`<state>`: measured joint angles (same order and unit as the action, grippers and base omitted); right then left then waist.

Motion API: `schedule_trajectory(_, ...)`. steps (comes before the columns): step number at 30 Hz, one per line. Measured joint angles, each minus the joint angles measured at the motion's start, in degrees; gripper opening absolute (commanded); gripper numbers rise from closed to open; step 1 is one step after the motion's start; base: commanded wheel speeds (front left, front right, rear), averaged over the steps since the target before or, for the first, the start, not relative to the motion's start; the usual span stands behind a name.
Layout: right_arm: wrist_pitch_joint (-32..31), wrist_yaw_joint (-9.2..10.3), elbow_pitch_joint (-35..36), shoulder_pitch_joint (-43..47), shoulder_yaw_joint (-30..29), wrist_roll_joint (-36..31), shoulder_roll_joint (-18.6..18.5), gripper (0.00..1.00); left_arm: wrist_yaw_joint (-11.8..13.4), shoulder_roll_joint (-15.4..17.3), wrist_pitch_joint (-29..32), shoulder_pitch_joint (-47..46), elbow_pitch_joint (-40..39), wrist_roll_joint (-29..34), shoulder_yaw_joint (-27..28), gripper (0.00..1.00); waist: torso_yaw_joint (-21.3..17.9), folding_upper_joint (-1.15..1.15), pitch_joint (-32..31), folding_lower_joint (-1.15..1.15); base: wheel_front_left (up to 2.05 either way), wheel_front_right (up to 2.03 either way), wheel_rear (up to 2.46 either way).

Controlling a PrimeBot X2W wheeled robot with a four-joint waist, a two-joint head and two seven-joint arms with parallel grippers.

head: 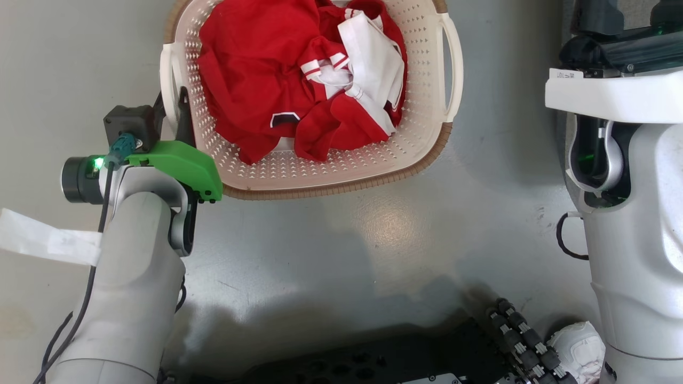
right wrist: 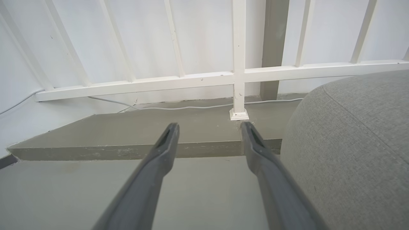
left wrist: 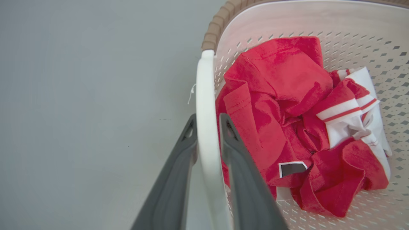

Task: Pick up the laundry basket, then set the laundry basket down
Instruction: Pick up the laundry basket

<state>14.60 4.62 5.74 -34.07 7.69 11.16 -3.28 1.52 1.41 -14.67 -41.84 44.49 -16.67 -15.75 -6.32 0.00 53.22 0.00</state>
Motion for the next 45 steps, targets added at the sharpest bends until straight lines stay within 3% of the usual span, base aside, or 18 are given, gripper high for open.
schedule_trajectory(1, 0.00, 0.00, 0.00, 0.00, -0.01, 0.00, 0.00, 1.00, 0.00, 0.00, 0.00, 0.00, 0.11, 0.00, 0.01, 1.00, -0.02, 0.00, -0.05, 0.00, 0.00, 0.00, 0.00)
schedule_trajectory(14, 0.00, 0.00, -0.01, 0.00, -0.15, 0.00, 0.00, 1.00, 1.04, 0.00, 0.00, -0.18, -0.80, 0.75, 0.92, 1.00, 0.08, 0.00, -0.19, 0.00, 0.00, 0.00, 0.00)
schedule_trajectory(26, 0.00, 0.01, -0.73, 0.01, -1.19, -0.01, 0.01, 1.00, 1.57, 0.99, 0.00, -0.41, -7.66, 4.04, 1.90, 1.00, 0.45, 0.00, -2.17, 0.00, 0.00, 0.00, 0.00)
schedule_trajectory(45, 0.01, -1.57, -7.67, 8.46, 0.64, -0.27, 0.02, 1.00, 3.08, 0.89, -0.01, 6.99, -24.95, 7.46, 6.56, 1.00, 1.88, 0.00, -14.11, 0.00, 0.00, 0.00, 0.00)
